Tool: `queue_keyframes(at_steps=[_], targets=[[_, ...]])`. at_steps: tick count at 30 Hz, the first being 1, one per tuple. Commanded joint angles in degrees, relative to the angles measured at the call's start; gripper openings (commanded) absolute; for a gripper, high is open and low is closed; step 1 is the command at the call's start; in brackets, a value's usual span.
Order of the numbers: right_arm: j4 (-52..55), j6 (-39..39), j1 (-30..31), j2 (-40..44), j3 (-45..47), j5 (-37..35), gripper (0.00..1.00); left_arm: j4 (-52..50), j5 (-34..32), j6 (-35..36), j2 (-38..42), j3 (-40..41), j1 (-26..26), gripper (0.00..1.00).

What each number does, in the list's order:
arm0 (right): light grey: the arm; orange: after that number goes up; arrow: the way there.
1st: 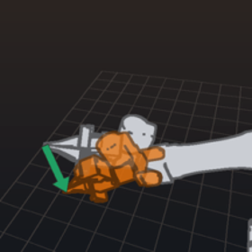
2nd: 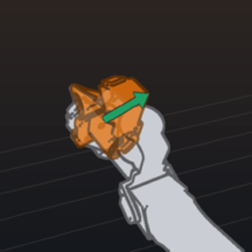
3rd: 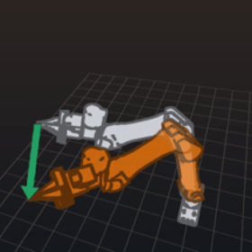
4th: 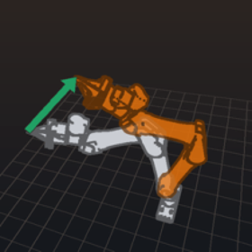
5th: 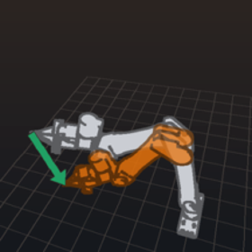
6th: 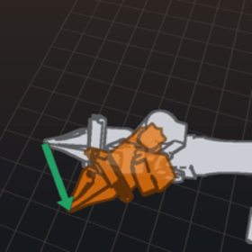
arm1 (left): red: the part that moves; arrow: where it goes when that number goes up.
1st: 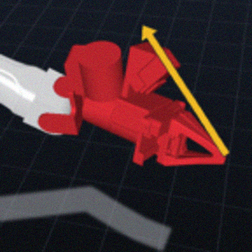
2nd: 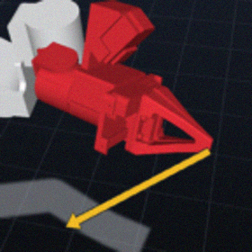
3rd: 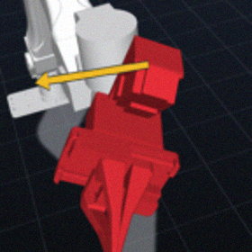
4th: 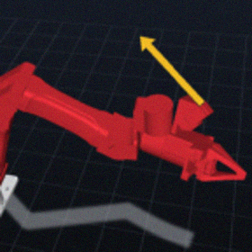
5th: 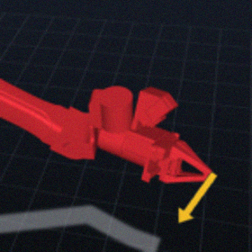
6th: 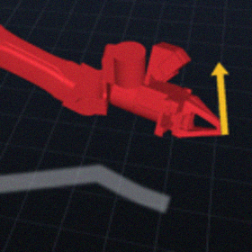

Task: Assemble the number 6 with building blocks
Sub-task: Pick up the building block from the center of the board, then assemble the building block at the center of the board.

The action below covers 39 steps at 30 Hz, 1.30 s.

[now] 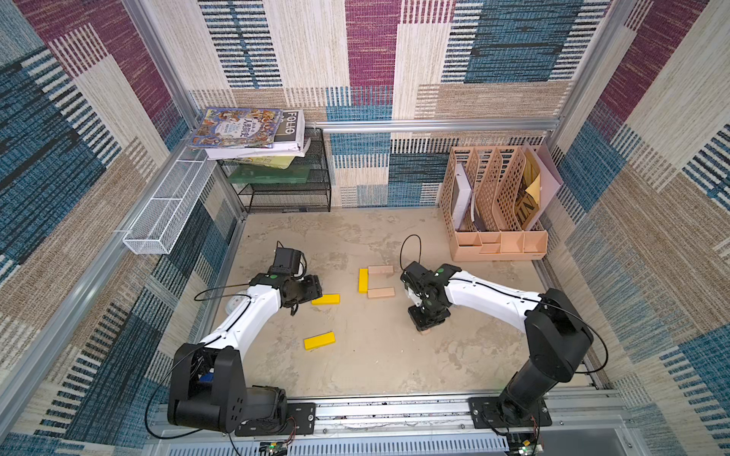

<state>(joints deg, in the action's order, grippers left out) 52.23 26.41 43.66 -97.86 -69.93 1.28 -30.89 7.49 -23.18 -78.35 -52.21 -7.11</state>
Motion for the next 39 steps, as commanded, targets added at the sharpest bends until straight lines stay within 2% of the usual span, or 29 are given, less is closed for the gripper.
queue_keyframes(at_steps=[1,5,9,15,23,31,39], targets=[[2.01,7.03,1.45,-3.39,-5.49,1.40,0.00,0.81,0.47,-0.15,0.47,-0.05,0.02,0.72],[0.48,10.43,3.66,-6.23,-9.06,1.41,0.00,0.73,0.49,-0.37,1.57,0.74,0.00,0.72],[0.07,13.22,3.74,-11.32,-10.99,8.88,0.00,0.14,0.42,-0.81,2.93,1.46,0.00,0.72],[1.65,18.82,5.10,-13.61,-14.41,3.75,0.00,-0.38,0.86,-1.37,4.53,2.09,0.00,0.71],[5.29,22.14,5.38,-16.57,-14.90,1.53,0.00,-0.53,1.39,-2.08,5.13,2.06,-0.18,0.71],[5.65,22.48,5.38,-18.31,-15.53,0.70,0.00,-0.22,1.48,-2.84,4.89,2.00,-0.36,0.71],[8.94,20.83,5.12,-23.42,-20.61,0.24,0.00,-0.38,1.39,-2.51,4.79,2.12,-0.36,0.71]])
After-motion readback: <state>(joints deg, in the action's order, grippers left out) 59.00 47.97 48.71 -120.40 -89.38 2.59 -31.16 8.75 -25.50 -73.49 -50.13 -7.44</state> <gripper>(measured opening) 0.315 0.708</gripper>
